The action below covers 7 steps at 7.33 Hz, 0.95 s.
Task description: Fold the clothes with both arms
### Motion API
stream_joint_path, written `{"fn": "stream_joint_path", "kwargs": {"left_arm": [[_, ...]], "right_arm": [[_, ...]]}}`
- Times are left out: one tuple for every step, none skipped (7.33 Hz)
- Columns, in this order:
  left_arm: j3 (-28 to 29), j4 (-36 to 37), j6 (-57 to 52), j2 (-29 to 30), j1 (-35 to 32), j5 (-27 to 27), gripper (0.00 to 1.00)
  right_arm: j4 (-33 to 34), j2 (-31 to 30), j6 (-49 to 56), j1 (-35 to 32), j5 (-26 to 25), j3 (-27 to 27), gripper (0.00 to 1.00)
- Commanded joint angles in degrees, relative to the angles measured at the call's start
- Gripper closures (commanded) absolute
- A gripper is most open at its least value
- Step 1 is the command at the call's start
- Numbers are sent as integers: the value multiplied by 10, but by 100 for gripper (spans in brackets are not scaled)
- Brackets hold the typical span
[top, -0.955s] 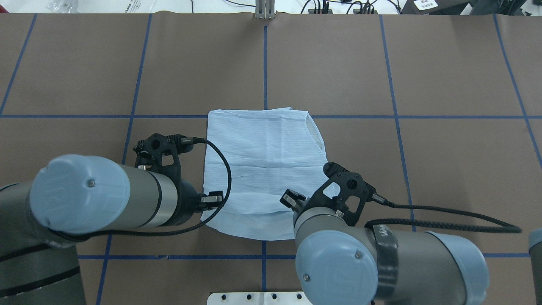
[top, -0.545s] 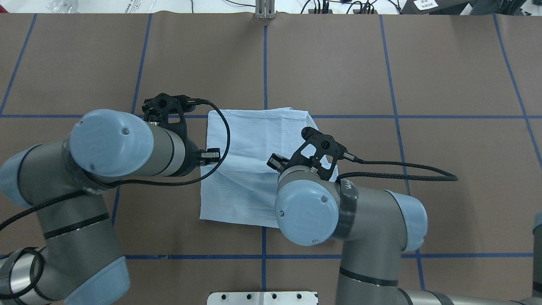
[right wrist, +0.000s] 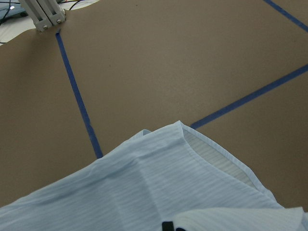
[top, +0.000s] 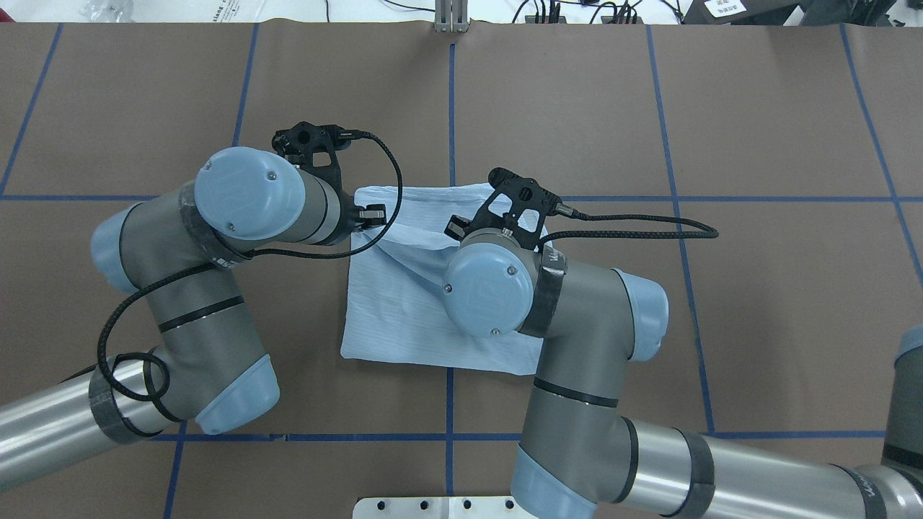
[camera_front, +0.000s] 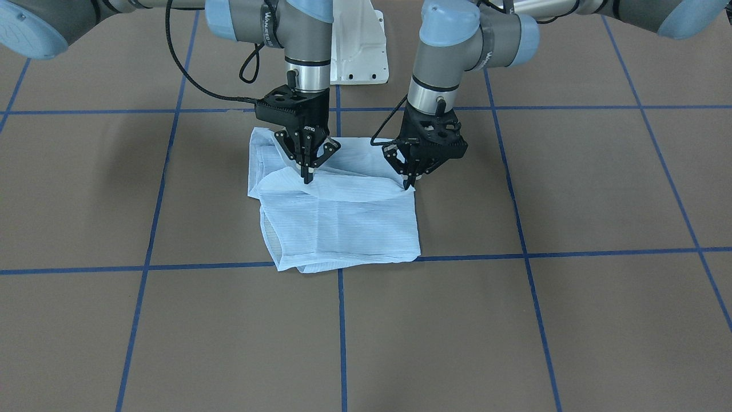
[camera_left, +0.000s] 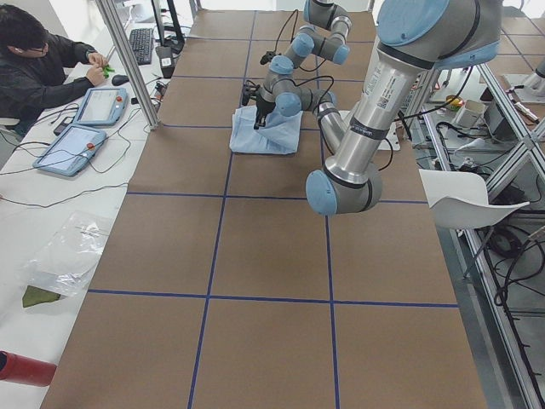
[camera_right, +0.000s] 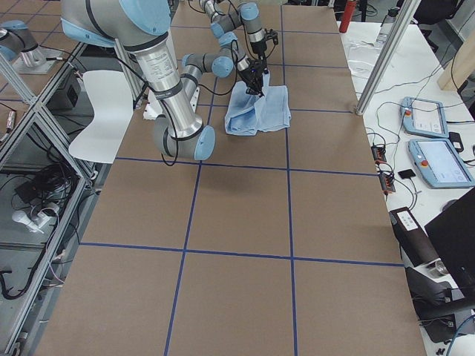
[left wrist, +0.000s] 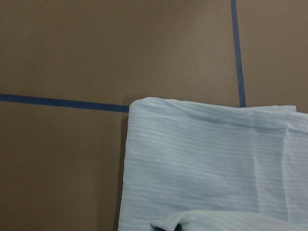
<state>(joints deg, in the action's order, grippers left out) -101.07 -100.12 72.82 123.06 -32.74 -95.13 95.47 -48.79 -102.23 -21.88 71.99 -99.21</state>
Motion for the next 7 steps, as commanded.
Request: {"fn": "stream_joint_path", "kwargs": {"left_arm": [[82, -60, -13, 19, -12, 16, 100], [115, -73, -14, 36, -14, 16, 100], [130, -81, -14, 45, -20, 16, 100], [135, -81, -33, 52, -28, 16, 100], [153, -84, -43, 51, -31, 16, 100], [173, -107, -43, 51, -31, 16, 100], [198, -124, -44, 52, -31, 16, 100]], "right_arm": [[-53, 25, 38, -31, 2, 79, 100], [-74, 35, 50, -39, 3, 114, 100], [-85, 47, 67, -48, 4, 141, 100], [-90, 55, 77, -54, 5, 155, 100], [-92, 56, 80, -55, 6, 168, 100], [-116, 71, 81, -54, 6, 203, 100], [-142, 77, 83, -54, 6, 234, 100]]}}
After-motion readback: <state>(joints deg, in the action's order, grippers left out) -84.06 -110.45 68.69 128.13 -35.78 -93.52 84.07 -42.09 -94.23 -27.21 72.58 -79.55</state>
